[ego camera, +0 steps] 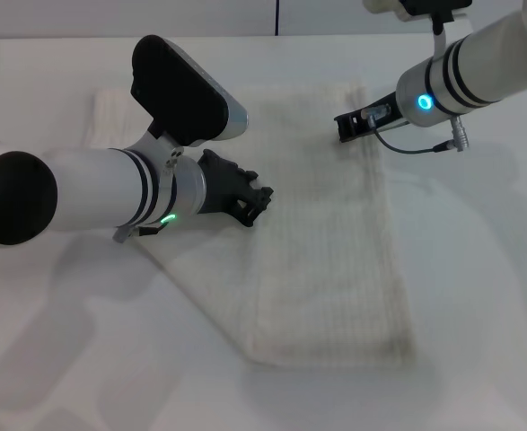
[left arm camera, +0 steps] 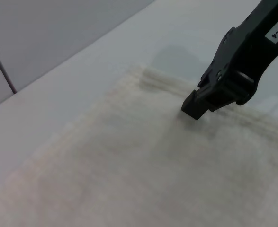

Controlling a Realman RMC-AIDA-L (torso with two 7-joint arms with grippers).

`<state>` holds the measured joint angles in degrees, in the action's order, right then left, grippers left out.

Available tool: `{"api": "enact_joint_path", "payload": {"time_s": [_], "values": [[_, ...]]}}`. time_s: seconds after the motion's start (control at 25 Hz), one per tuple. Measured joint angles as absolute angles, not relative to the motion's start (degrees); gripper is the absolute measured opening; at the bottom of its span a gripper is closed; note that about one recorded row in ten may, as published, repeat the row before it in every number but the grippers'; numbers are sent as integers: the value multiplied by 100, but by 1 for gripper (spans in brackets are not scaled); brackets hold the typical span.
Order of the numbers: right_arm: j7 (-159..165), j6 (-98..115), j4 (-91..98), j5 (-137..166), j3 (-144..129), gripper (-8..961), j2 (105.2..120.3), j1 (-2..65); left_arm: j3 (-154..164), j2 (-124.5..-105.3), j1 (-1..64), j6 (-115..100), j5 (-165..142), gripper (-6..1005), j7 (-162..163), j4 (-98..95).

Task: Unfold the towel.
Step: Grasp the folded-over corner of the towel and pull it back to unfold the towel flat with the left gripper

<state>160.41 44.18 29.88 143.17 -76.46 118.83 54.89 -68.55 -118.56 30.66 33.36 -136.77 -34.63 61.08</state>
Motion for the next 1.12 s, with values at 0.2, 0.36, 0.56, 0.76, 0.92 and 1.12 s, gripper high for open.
{"api": "enact_joint_path", "payload": {"time_s": [0.2, 0.36, 0.56, 0.76, 0.92, 1.12], "values": [[16040, 4420, 2988, 14317, -7646, 39, 11883, 5479, -6855, -11845, 2948, 3556, -13683, 250, -3454, 6496], [16040, 4424, 2988, 14317, -7646, 42, 11883, 5490, -6942, -11836, 2563, 4002, -13893, 131, -3398, 7351], [16040, 4425, 2988, 14317, -7646, 45, 11883, 5494, -6965, -11844, 2056, 4553, -14710, 48, -2769, 8533], [16036, 4423, 2957, 14318, -7653, 49, 11888, 5481, -6971, -11844, 1887, 4978, -15203, 49, -2302, 9061], [16034, 4416, 2913, 14318, -7655, 51, 11889, 5469, -6961, -11836, 1764, 5449, -15755, 49, -1747, 9521], [16032, 4410, 2894, 14317, -7655, 55, 11892, 5454, -6951, -11837, 1660, 5808, -16157, 50, -1331, 9892]]}}
